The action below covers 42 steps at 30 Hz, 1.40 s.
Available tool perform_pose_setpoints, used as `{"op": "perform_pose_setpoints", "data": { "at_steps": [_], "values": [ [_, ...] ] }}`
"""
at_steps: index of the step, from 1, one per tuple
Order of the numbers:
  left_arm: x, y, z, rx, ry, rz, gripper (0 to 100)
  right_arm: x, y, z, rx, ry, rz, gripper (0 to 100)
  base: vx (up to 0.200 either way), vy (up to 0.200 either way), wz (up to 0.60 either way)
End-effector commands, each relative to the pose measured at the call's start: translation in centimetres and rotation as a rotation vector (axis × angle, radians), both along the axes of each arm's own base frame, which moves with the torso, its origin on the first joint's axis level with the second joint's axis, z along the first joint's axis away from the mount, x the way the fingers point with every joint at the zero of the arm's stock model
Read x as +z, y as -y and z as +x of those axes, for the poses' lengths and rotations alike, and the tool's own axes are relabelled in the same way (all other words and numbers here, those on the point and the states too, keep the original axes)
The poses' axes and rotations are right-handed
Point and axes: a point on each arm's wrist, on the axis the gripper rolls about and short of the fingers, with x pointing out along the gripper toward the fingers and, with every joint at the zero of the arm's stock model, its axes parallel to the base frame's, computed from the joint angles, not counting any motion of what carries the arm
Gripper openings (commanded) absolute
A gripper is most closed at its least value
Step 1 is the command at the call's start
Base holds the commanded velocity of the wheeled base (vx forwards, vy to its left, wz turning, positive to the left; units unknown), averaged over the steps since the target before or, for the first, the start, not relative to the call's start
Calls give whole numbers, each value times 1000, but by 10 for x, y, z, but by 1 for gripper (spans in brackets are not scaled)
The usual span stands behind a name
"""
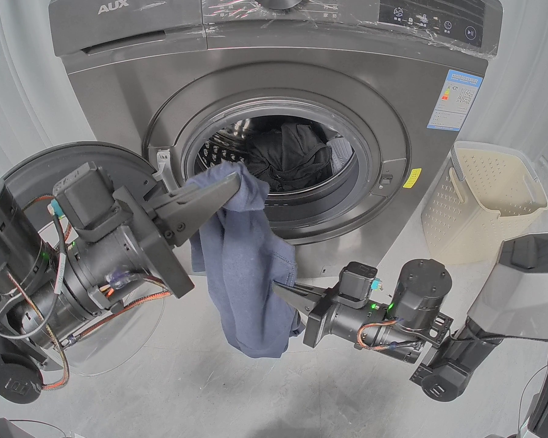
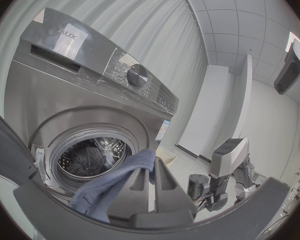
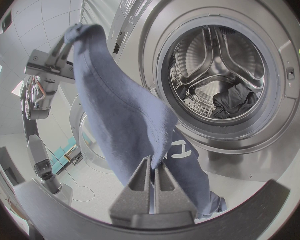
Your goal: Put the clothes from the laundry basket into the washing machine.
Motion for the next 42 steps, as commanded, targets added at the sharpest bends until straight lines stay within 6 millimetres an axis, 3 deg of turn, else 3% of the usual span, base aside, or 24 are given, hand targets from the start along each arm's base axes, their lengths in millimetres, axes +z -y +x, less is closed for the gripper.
{"op": "perform_pose_setpoints", "data": {
  "at_steps": [1,4,7,13,16,23,32,42],
  "values": [
    [-1,-11,6,59,-11,-5,0,37,31,-19,-37,67,35,0,0,0,0],
    [0,-18,5,83,-13,-13,0,56,60,-31,-89,106,47,0,0,0,0],
    [-4,-20,2,83,-22,-5,0,74,74,-42,-113,148,86,0,0,0,0],
    [-4,-21,1,89,-18,-4,0,98,89,-58,-158,209,145,0,0,0,0],
    [-7,-22,0,88,-28,-2,0,105,96,-55,-188,233,164,0,0,0,0],
    [-6,-23,3,101,-23,-2,0,133,98,-37,-274,327,235,0,0,0,0],
    [-11,-25,13,135,-35,15,0,149,101,-44,-274,374,279,0,0,0,0],
    [-7,-30,21,174,-26,6,0,152,107,-49,-279,376,277,0,0,0,0]
  ]
}}
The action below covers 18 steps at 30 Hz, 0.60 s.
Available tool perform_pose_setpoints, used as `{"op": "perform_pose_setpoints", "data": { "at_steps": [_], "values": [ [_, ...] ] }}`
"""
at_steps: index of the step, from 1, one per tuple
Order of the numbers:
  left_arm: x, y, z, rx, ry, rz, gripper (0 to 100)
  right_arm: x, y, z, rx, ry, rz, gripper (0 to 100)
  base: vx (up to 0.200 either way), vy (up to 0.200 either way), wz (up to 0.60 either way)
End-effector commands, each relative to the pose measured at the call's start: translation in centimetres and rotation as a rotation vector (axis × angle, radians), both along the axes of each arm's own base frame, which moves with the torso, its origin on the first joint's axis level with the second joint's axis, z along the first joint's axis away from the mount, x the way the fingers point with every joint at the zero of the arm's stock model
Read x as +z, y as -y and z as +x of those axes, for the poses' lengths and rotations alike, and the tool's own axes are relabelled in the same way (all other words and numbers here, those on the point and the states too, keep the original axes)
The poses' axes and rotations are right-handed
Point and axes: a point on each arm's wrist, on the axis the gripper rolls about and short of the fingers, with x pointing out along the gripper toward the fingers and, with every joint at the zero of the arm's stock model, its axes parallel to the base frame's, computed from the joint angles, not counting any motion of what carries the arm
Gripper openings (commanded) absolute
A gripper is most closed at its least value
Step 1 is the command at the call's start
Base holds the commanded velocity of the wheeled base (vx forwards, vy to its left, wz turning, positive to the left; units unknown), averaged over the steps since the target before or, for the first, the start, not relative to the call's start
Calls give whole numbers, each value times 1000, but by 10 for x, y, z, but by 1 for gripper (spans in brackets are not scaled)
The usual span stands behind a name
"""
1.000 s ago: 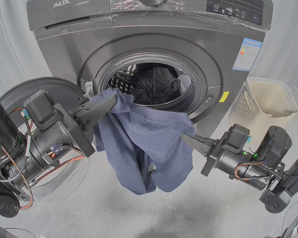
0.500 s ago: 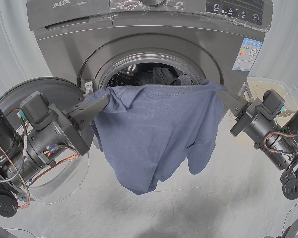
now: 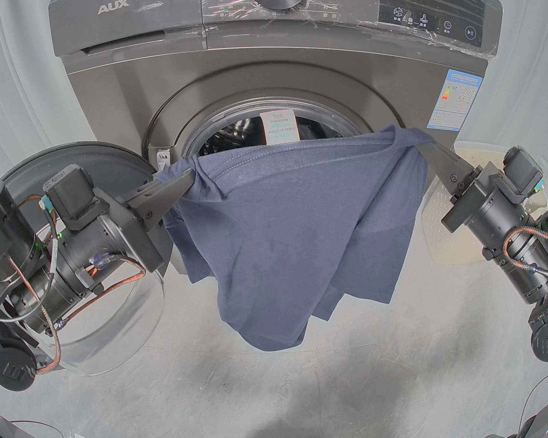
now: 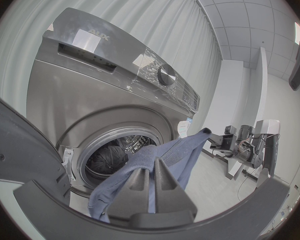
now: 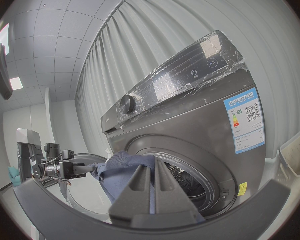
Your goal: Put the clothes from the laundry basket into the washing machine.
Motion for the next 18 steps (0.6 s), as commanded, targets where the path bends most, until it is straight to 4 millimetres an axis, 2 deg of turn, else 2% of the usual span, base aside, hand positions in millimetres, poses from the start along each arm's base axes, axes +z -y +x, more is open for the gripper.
{"op": "perform_pose_setpoints", "data": {
  "at_steps": [1,5,11,15,17,18],
  "values": [
    [1,0,3,7,2,-2,0,5,3,-4,0,17,10,0,0,0,0],
    [6,2,3,-1,19,-11,0,13,5,-8,2,47,29,0,0,0,0],
    [15,7,3,-20,50,-26,0,14,6,-11,2,49,30,0,0,0,0],
    [15,15,-1,-73,58,-9,0,4,3,-10,11,5,3,0,0,0,0],
    [11,18,-2,-86,46,-2,0,-5,3,-10,12,-27,-18,0,0,0,0],
    [8,21,-3,-99,35,6,0,-16,2,-9,15,-64,-43,0,0,0,0]
  ]
}}
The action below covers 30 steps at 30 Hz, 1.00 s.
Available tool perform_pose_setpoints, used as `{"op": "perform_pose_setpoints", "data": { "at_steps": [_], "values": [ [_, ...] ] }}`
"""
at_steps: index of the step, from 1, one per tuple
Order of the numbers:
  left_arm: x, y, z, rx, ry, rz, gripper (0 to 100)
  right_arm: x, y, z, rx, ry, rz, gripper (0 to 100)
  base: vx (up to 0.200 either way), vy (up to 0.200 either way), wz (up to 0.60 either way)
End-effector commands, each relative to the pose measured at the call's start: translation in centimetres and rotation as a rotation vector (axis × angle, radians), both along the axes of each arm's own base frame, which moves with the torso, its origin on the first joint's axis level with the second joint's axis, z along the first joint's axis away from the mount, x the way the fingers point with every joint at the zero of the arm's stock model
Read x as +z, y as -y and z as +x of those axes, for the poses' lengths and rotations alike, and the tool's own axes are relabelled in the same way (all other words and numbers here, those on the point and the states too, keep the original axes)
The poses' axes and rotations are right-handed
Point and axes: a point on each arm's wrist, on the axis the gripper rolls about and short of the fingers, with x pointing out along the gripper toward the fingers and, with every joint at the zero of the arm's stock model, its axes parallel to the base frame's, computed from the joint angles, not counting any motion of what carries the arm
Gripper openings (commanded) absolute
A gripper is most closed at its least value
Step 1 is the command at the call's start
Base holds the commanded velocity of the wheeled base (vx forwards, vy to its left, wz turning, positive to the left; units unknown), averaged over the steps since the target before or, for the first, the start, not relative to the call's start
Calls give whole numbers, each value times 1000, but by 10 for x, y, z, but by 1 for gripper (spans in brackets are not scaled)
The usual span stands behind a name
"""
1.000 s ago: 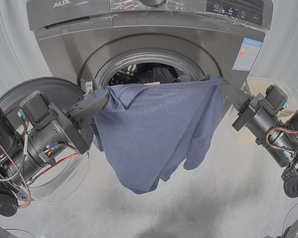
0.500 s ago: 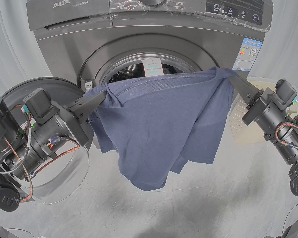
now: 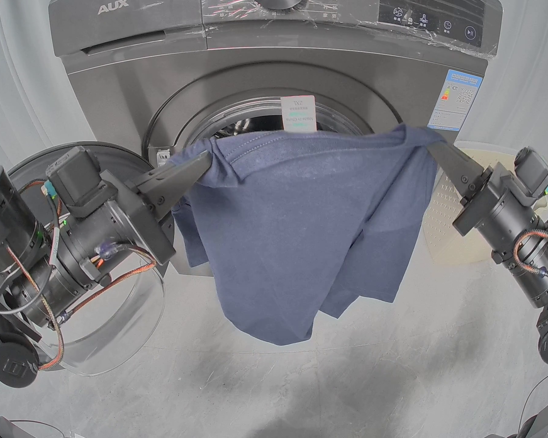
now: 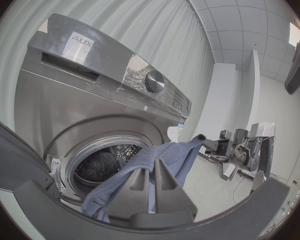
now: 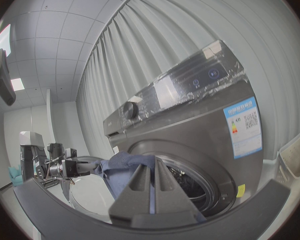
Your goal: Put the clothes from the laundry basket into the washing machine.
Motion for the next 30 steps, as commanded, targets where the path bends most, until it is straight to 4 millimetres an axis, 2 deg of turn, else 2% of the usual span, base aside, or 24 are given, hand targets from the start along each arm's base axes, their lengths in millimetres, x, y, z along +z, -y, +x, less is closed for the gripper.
{"op": "perform_pose_setpoints", "data": {
  "at_steps": [1,2,4,8,9,10,13,23,24,30],
  "values": [
    [-6,8,-3,-38,-18,16,0,-22,-3,2,6,-79,-53,0,0,0,0],
    [-11,11,-6,-55,-32,26,0,-35,-6,3,14,-124,-83,0,0,0,0],
    [-14,16,-6,-69,-36,41,0,-48,-13,6,31,-166,-112,0,0,0,0],
    [-23,22,1,-72,-53,70,0,-65,-33,13,79,-214,-144,0,0,0,0],
    [-23,22,1,-72,-53,70,0,-65,-33,13,79,-214,-144,0,0,0,0],
    [-28,24,3,-70,-66,81,0,-77,-45,11,121,-250,-174,0,0,0,0],
    [-34,27,5,-73,-81,97,0,-87,-54,12,141,-271,-194,0,0,0,0],
    [-20,29,6,-73,15,17,0,-111,-70,18,149,-334,-242,0,0,0,0],
    [-17,30,7,-72,26,7,0,-116,-72,17,157,-351,-255,100,0,0,0],
    [-11,30,6,-73,46,-11,0,-140,-74,16,164,-422,-319,100,0,0,0]
  ]
}}
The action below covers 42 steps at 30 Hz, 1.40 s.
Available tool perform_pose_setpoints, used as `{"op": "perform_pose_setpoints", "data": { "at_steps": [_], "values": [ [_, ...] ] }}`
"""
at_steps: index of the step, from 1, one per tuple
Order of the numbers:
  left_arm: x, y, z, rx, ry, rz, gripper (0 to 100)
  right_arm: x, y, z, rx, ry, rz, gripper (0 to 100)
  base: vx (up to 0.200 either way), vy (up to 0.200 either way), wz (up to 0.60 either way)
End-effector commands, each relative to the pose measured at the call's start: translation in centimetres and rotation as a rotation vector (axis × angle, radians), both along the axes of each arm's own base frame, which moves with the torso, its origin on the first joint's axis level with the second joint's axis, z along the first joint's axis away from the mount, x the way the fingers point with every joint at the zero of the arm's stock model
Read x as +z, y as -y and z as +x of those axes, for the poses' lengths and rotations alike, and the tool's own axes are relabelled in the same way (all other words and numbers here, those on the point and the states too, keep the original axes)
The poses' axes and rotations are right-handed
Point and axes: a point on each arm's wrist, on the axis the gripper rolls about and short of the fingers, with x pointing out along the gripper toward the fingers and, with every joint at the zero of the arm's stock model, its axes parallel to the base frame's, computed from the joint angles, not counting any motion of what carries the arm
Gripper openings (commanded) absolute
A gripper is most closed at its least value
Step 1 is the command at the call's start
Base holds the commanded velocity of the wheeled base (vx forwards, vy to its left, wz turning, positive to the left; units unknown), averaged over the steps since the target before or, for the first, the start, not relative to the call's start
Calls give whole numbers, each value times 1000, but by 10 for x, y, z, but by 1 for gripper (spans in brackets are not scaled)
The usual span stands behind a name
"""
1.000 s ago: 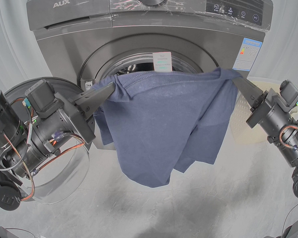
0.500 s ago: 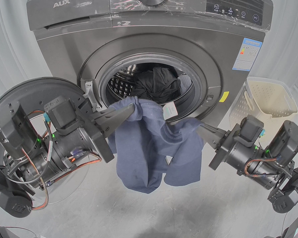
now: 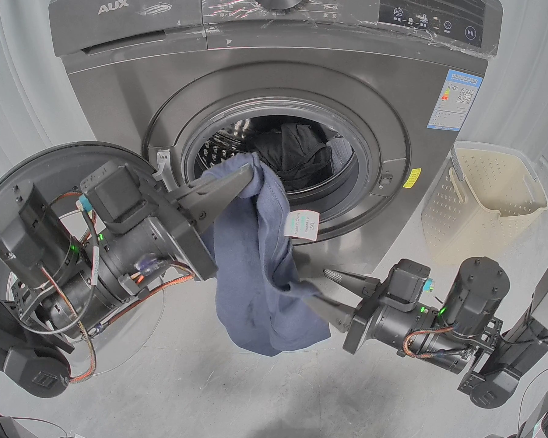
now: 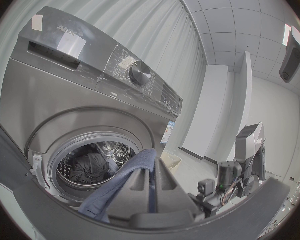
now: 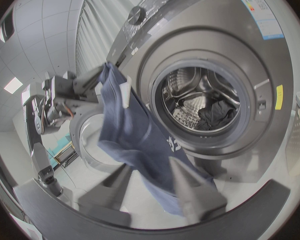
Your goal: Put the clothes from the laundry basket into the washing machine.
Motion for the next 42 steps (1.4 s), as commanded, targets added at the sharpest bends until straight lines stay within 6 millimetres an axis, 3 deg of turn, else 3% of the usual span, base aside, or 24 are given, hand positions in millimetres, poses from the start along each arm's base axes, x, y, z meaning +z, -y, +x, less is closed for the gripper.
{"op": "perform_pose_setpoints", "data": {
  "at_steps": [1,11,28,33,42],
  "values": [
    [3,0,0,-1,9,-10,0,-25,-5,3,9,-62,-64,100,0,0,0],
    [3,2,-2,-11,11,-8,0,-61,-25,30,-3,-105,-112,100,0,0,0],
    [6,3,-3,-16,22,-21,0,-74,-74,59,29,-44,-54,100,0,0,0],
    [6,3,-3,-16,22,-21,0,-88,-91,66,38,-40,-51,100,0,0,0],
    [10,3,-3,-17,32,-34,0,-94,-111,91,-16,3,9,100,0,0,0]
  ]
}}
